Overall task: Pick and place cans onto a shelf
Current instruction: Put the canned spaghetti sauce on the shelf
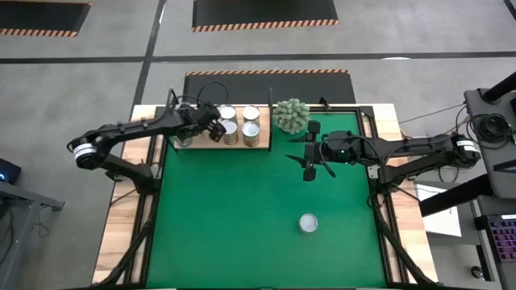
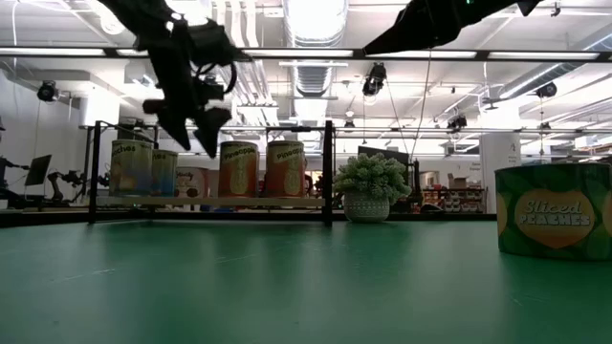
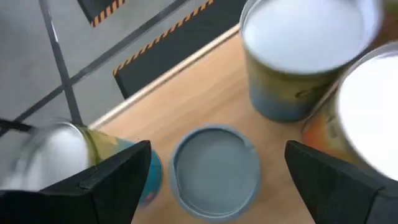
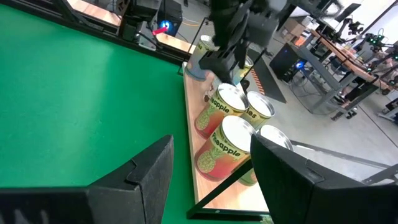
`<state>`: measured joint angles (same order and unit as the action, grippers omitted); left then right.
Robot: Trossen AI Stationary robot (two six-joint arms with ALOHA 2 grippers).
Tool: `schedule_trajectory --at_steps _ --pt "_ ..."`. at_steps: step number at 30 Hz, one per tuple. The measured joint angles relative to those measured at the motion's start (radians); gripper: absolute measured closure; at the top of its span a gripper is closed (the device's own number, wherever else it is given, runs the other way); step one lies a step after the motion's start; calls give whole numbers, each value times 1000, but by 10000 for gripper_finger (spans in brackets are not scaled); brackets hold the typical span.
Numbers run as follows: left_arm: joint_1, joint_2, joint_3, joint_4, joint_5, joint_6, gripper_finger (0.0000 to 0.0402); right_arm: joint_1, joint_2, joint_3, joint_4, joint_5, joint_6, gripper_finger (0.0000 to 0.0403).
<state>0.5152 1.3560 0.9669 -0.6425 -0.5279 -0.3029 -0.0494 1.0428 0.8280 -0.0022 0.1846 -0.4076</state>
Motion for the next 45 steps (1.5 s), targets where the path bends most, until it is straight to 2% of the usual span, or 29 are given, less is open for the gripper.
schedule_trajectory --at_steps 4,8,11,14,18,19,20,25,31,45 --pt "-2 -2 65 -69 22 61 58 0 0 0 0 0 0 202" --pt "2 -2 74 -76 120 129 106 0 0 0 0 0 0 202" --pt "4 -2 66 -84 120 148 171 0 0 0 0 0 0 202" --pt "8 -2 56 -85 74 161 252 0 0 0 0 0 0 202" --pt "29 -2 44 -84 70 154 366 0 0 0 0 0 0 202" --pt "35 -2 40 -81 70 149 383 0 0 0 0 0 0 202" --pt "41 -2 35 -73 69 142 391 0 0 0 0 0 0 202" --pt "52 -1 8 -53 74 138 380 0 0 0 0 0 0 202" --pt "52 -1 -21 -10 74 129 400 0 0 0 0 0 0 202" --pt "51 -1 -106 73 88 95 401 0 0 0 0 0 0 202"
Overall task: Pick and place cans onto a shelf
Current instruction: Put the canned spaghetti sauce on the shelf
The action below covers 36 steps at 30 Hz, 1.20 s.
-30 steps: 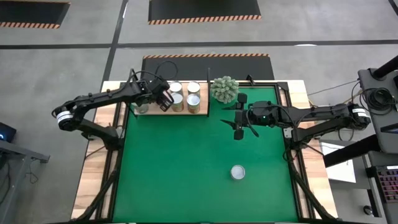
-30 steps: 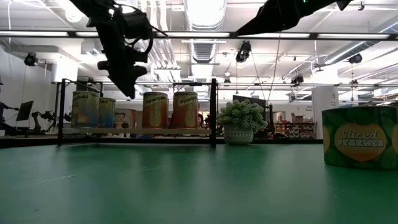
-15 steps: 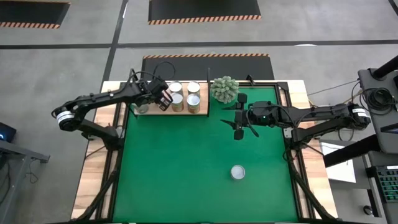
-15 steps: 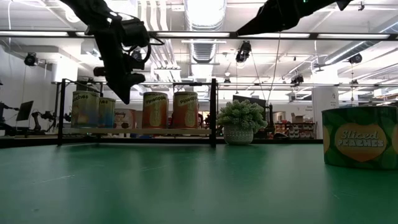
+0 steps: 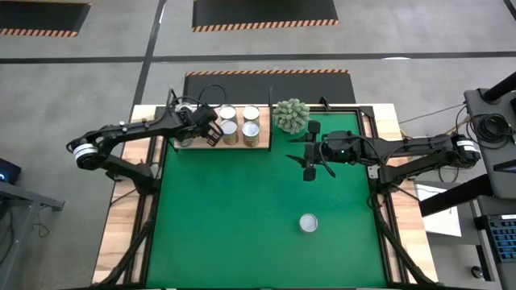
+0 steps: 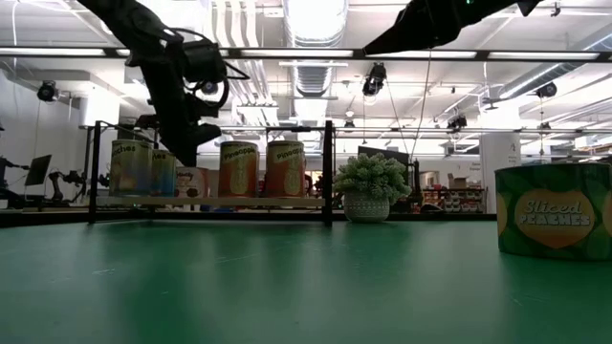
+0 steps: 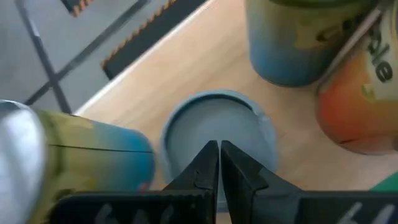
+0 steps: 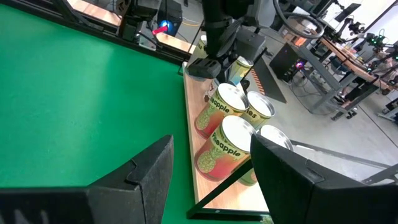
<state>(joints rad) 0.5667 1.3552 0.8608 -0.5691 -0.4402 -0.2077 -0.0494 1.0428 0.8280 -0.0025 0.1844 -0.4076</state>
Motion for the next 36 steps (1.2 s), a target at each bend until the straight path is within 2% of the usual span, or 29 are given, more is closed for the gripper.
schedule_trajectory --at_steps 13,36 --pt "0 9 -24 50 20 -12 401 0 0 0 0 0 0 202" --pt "0 44 -23 100 -63 -7 401 0 0 0 0 0 0 202"
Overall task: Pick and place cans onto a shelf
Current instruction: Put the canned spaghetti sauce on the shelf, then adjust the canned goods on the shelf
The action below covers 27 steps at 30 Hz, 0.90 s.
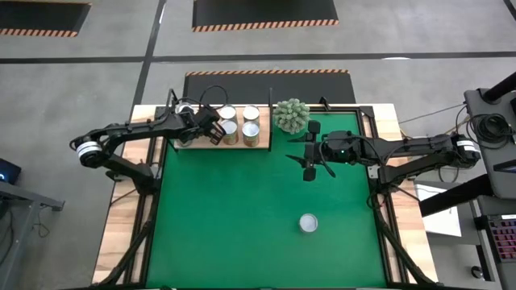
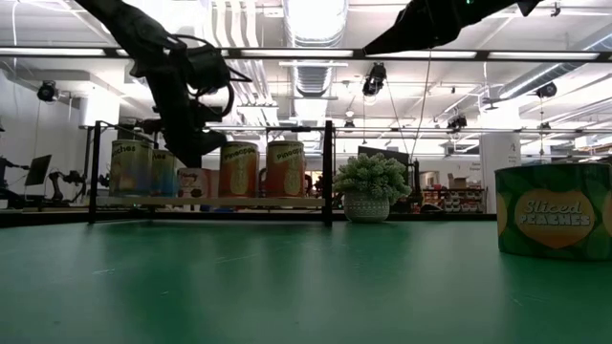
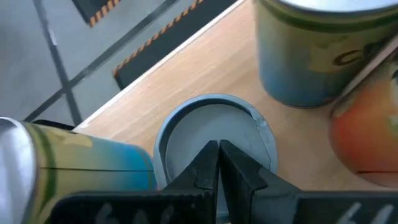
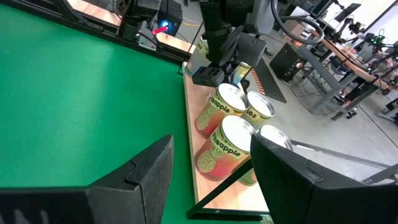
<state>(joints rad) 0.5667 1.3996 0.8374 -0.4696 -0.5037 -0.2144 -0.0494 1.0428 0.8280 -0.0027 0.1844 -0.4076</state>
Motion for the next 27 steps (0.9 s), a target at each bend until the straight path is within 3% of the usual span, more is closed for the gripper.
schedule_trajectory --at_steps 15,23,27 --pt "-1 -17 9 12 -48 22 401 0 0 0 0 0 0 202" --pt "-44 -57 172 -299 -45 -41 401 0 0 0 0 0 -1 202" --pt "-75 -66 269 -550 18 -60 401 0 0 0 0 0 0 202"
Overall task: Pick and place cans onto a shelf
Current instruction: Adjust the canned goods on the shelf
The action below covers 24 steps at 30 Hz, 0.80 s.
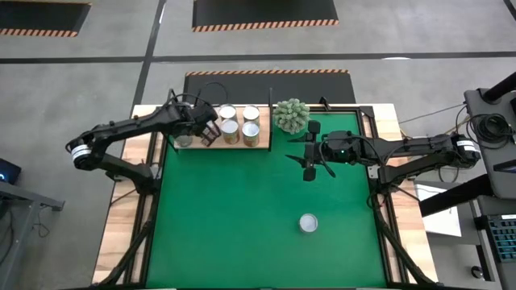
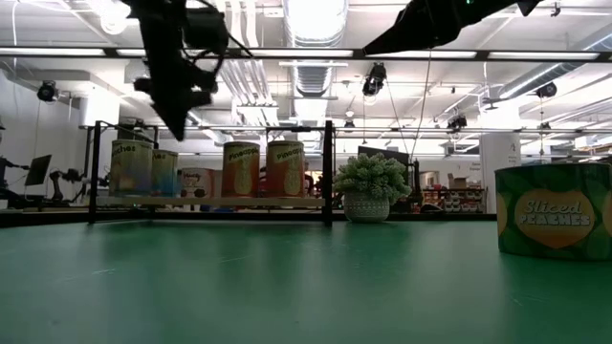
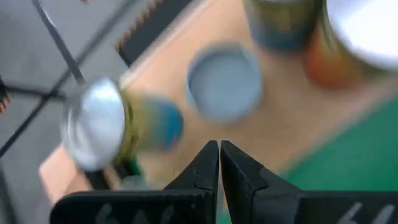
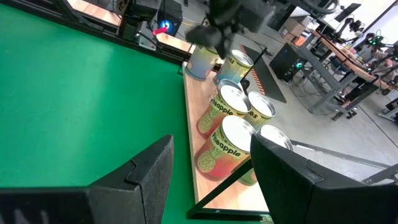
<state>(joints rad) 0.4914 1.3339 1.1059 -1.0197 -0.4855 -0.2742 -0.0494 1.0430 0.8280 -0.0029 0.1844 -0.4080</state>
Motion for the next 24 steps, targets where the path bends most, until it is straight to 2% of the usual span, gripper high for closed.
schedule_trajectory --at_steps 3,6,12,17,24 --pt "0 -1 62 -207 24 -56 401 0 0 0 0 0 0 202" --pt "1 -11 90 -323 18 -103 401 0 0 0 0 0 0 202" --pt "2 -49 31 -326 18 -94 401 0 0 0 0 0 0 202" --pt "4 -57 -40 -300 -33 -105 401 0 0 0 0 0 0 202" --pt "4 -52 -52 -257 -33 -110 401 0 0 0 0 0 0 202"
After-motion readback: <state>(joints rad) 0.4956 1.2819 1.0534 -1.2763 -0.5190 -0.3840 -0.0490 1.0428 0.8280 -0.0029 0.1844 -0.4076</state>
